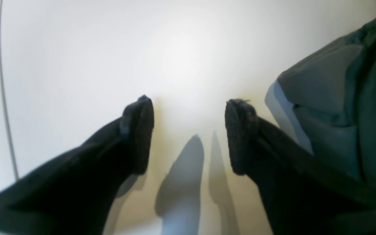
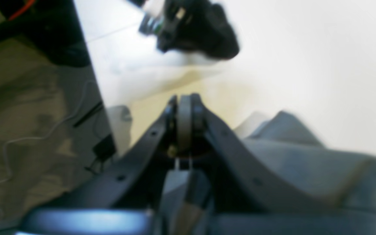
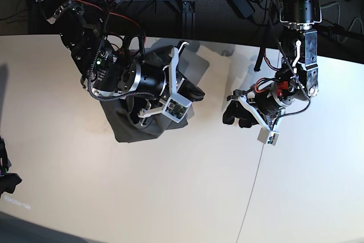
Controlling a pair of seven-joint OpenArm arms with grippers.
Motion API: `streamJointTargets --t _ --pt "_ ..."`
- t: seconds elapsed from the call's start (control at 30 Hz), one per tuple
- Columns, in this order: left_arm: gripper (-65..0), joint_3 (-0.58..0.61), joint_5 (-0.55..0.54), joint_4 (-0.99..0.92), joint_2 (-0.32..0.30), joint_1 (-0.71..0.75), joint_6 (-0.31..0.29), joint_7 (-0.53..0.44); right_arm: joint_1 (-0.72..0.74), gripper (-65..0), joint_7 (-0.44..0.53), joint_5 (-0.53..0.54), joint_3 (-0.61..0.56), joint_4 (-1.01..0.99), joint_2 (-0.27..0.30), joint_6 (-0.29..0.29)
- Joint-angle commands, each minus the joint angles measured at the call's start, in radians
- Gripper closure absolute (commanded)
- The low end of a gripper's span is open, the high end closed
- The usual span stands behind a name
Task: Fold the T-shirt properly
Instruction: 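Grasp the folded bundle with both grippers and fold it over again, then press and tuck the bundle edges with both grippers into a square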
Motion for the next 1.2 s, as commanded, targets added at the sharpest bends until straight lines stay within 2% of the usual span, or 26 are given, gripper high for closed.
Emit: streamJointTargets --t 0.0,0.03,0.17,0.4,0.53,0.6,0.73,0.83,0.9,1.1,1.17 --pt "-37.7 -0.002 -0.006 0.011 -0.006 -0.010 -0.015 0.018 0.023 0.0 0.012 -0.006 0.011 0.018 0.003 0.072" --pt "-36.9 -0.002 -0.006 0.011 -0.006 -0.010 -0.016 0.028 0.029 0.0 0.000 -0.020 0.019 0.018 0.003 0.072" --pt "-26.6 -0.002 -0.013 0.011 -0.016 -0.010 -0.034 0.042 0.038 0.0 -0.064 -0.017 0.086 0.023 0.013 0.071" --pt "-26.0 -0.002 -0.013 0.011 -0.019 -0.010 -0.035 0.032 0.035 0.0 -0.116 0.180 0.226 0.065 0.171 0.072" --pt "-26.0 -0.002 -0.013 0.011 -0.020 -0.011 -0.041 0.027 0.025 0.0 -0.119 0.196 0.281 0.058 0.238 0.072" --pt "-26.0 -0.002 -0.013 0.011 -0.028 -0.011 -0.041 0.024 0.008 0.0 -0.118 0.200 0.281 0.035 0.255 0.072" --pt "-26.0 -0.002 -0.013 0.011 -0.038 -0.011 -0.041 0.016 -0.026 0.0 -0.082 0.202 0.253 -0.021 0.248 0.072" --pt "-26.0 -0.002 -0.013 0.011 -0.039 -0.011 -0.041 0.016 -0.022 0.0 -0.024 0.152 0.220 -0.058 0.218 0.072" --pt "-26.0 -0.002 -0.013 0.011 -0.039 -0.011 -0.041 0.016 -0.014 0.0 0.014 0.118 0.198 -0.068 0.185 0.072" --pt "-26.0 -0.002 -0.013 0.011 -0.039 -0.010 -0.041 0.024 0.066 0.0 0.021 0.092 0.131 -0.124 0.063 0.072" --pt "-26.0 -0.002 -0.013 0.011 -0.039 -0.010 -0.041 0.027 0.097 0.0 0.041 0.050 0.111 -0.165 0.018 0.072"
